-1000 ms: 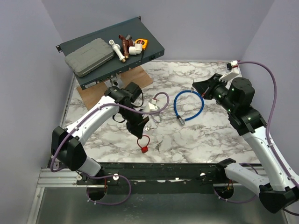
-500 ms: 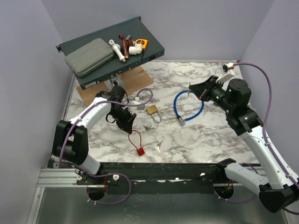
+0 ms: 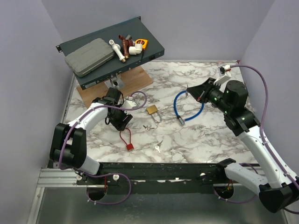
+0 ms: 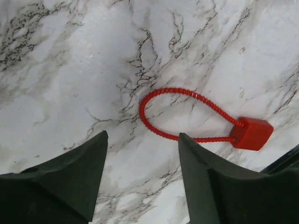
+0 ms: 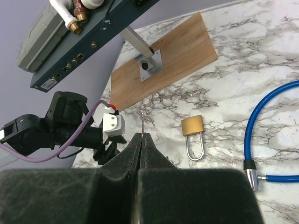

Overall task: Unlock with the key
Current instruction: Move the lock to the center of the board.

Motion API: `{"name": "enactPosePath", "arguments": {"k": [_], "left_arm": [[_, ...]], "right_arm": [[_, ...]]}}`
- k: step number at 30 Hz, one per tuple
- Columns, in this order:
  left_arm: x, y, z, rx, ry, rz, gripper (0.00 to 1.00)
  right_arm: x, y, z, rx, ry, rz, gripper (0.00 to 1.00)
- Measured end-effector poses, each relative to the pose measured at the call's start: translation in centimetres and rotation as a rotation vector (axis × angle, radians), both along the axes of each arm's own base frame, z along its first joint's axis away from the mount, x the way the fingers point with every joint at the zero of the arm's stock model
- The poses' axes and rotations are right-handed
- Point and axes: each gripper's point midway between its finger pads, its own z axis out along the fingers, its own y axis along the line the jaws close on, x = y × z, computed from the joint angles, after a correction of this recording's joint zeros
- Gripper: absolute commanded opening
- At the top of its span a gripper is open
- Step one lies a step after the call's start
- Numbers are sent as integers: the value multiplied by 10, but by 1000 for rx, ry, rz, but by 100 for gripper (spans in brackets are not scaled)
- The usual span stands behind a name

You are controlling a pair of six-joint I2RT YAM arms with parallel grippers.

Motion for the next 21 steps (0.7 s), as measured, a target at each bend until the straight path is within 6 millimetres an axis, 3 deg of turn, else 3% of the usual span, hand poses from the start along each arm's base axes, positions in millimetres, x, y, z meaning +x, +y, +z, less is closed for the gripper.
{"name": "enactPosePath", "arguments": {"k": [4, 6, 7, 9, 10, 17, 21], "left_arm": [[-1, 1, -3, 7, 3, -6, 84], [-6, 3, -5, 14, 14, -25, 85], [-10, 5, -5, 20, 25, -46, 91], [-19, 8, -4, 28, 42, -96, 92], [-23, 8, -1, 28, 44, -116, 98], [-41, 12, 42, 41, -141, -462, 99], [-50, -6, 59, 60, -338, -770, 98]], "right_arm": [[0, 1, -8, -1, 15, 7, 1], [-1, 2, -14, -2, 27, 10, 1], [-1, 2, -17, -3, 33, 12, 1], [-1, 3, -24, -6, 43, 16, 1], [-1, 3, -26, -7, 48, 18, 1], [-3, 7, -38, -8, 73, 42, 1], [-3, 9, -43, -8, 77, 50, 1]]}}
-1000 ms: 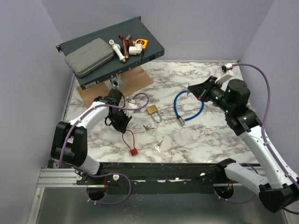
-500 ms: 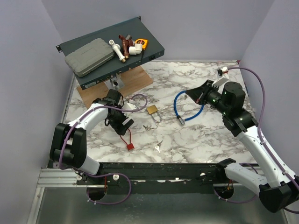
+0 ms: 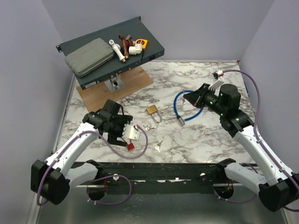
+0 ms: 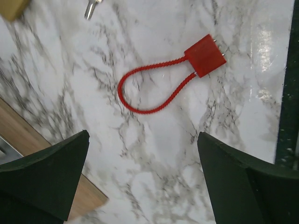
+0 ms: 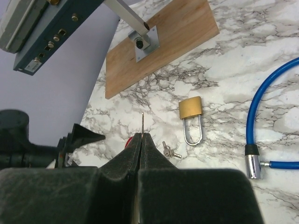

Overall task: Unlock with the key
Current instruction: Move the lock to the center of the board.

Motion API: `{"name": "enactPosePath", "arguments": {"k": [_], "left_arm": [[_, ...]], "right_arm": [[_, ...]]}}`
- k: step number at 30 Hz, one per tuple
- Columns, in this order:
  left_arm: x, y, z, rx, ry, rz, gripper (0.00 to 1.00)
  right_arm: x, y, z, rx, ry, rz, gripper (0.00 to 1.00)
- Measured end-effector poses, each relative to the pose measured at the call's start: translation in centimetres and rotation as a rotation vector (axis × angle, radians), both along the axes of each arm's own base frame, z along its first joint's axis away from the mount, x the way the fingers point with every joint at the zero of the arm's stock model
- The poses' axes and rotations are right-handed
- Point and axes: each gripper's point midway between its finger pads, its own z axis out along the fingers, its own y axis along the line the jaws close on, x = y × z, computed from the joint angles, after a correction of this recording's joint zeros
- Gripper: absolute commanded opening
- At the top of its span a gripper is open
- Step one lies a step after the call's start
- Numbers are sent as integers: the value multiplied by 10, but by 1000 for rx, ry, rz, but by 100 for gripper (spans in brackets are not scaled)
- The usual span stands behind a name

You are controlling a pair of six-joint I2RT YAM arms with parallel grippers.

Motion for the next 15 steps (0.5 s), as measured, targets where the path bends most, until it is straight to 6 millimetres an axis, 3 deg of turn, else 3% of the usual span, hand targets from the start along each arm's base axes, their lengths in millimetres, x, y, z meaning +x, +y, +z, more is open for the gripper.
{"name": "enactPosePath", "arguments": {"k": [3, 8, 15], "left_arm": [[-17, -15, -18, 21, -116, -251, 99], [-28, -22, -58, 55, -189, -446, 98], [-3, -51, -33, 44, -211, -574, 99]], "right_arm": [[0, 0, -5, -4, 7, 2, 1], [0, 0, -10, -11, 16, 4, 1], [2, 1, -16, -20, 30, 5, 1]]}}
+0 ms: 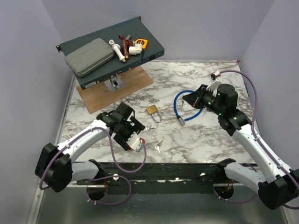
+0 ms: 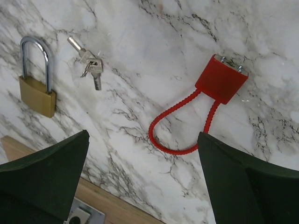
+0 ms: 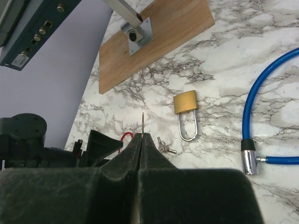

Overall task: Unlock with the key
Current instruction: Move the lock to the center of the board, then pick up the lock from the center of the board.

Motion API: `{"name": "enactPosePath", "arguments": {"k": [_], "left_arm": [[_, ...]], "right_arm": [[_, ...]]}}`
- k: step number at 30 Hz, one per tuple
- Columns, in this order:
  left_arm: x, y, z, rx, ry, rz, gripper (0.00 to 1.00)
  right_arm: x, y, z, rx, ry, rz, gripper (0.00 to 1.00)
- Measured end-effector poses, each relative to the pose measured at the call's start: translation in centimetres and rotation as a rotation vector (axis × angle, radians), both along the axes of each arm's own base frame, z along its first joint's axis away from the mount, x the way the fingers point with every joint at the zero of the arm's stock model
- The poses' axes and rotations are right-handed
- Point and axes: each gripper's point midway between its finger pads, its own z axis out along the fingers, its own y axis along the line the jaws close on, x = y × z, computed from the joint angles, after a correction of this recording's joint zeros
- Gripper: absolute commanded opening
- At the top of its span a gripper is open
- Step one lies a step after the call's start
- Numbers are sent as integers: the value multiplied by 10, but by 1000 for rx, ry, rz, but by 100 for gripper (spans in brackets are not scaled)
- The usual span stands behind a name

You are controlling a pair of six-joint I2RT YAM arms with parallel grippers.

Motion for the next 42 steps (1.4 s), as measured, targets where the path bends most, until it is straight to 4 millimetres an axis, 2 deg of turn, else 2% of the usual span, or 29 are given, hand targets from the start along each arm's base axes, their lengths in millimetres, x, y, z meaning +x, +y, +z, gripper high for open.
{"name": "enactPosePath", "arguments": {"k": [4, 8, 10, 13, 16, 19, 23, 24, 25, 26, 27, 28, 29, 31, 32, 33, 36, 38, 41, 42], "left_arm": [[2, -10, -7, 53, 57, -50, 98], [-10, -6, -14, 100, 90, -131, 98], [-12, -6, -11, 100, 73, -164, 99], [-9, -8, 4, 66, 11, -175, 98], [-8, -10, 33, 10, -61, -167, 99], [2, -21, 87, -134, -119, -30, 98], [24, -28, 155, -226, 4, 189, 98], [37, -35, 175, -235, 65, 240, 98], [47, -42, 190, -250, 105, 267, 99], [56, -50, 195, -264, 136, 281, 99], [62, -55, 192, -273, 169, 283, 99], [56, -55, 180, -267, 217, 278, 99], [42, -49, 166, -251, 260, 280, 98], [-2, -31, 138, -218, 319, 277, 98], [-17, -26, 133, -223, 309, 265, 97], [-37, -21, 129, -237, 286, 257, 90], [-75, -6, 114, -248, 230, 186, 84], [-83, 0, 109, -218, 242, 155, 82], [-77, -8, 95, -189, 284, 140, 81], [-74, -10, 84, -173, 295, 130, 81]], "right_arm": [[2, 0, -4, -9, 8, 1, 1], [1, 0, -1, -11, 6, 2, 1], [1, 0, 2, -14, -1, 3, 1], [0, -1, 5, -19, -2, 3, 1], [-3, -3, 8, -23, -7, 4, 1], [-4, -3, 12, -24, -17, 6, 1], [-4, -3, 19, -21, -35, 7, 1], [-5, -3, 21, -19, -40, 7, 1], [-5, -4, 22, -17, -43, 7, 1], [-6, -4, 23, -16, -47, 8, 1], [-6, -4, 24, -15, -48, 7, 1], [-6, -4, 24, -15, -49, 7, 1], [-6, -4, 24, -14, -49, 8, 1], [-7, -4, 25, -14, -51, 7, 1], [-7, -4, 26, -13, -54, 7, 1], [-8, -5, 27, -11, -57, 7, 1], [-10, -6, 32, -5, -70, 4, 1], [-11, -7, 34, 0, -76, 3, 1], [-12, -7, 35, 5, -75, 4, 1], [-12, -6, 35, 7, -74, 6, 1]]}}
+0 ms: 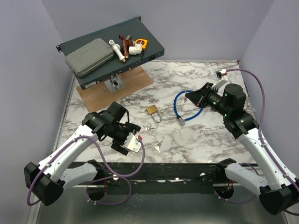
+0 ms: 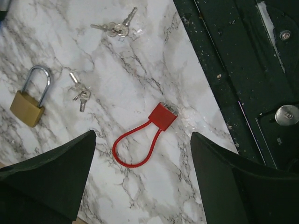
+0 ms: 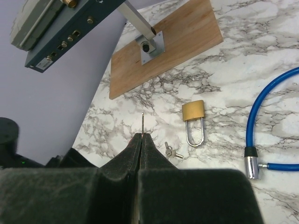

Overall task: Unlock with the key
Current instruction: Pick up the lock from the center of the board.

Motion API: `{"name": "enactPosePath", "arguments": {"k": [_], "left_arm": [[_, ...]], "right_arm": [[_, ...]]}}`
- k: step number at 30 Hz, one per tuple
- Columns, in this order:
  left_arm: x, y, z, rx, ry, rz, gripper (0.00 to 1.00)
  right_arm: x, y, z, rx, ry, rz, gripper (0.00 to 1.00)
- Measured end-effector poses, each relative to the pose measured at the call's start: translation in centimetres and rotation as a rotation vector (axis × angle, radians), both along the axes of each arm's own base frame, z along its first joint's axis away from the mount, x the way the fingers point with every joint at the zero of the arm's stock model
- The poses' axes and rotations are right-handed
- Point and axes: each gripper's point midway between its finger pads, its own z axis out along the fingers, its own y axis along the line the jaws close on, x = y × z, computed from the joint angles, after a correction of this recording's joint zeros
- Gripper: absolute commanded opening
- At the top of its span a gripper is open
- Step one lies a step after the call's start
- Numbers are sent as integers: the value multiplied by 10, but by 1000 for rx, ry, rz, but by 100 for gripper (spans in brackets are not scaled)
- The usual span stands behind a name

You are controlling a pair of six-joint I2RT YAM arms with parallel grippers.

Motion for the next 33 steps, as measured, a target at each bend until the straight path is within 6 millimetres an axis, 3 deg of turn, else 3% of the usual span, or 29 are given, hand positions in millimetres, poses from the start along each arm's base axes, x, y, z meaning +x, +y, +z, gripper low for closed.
{"name": "enactPosePath", "arguments": {"k": [5, 11, 20, 25, 30, 33], "left_arm": [[-6, 9, -46, 41, -10, -103, 81], [4, 16, -74, 101, 2, -245, 76], [17, 20, -105, 184, 8, -428, 65], [26, 19, -117, 249, -6, -491, 64], [30, 22, -127, 320, 4, -525, 53], [34, 22, -133, 363, 6, -537, 53]], "right_arm": [[-1, 1, 0, 3, 2, 7, 1], [-2, 1, 1, 10, 4, 6, 1], [-4, 0, 6, 15, -11, 6, 1], [-5, -1, 12, 17, -18, 6, 1], [-6, -1, 20, 21, -31, 6, 1], [-6, -1, 20, 20, -29, 6, 1]]}}
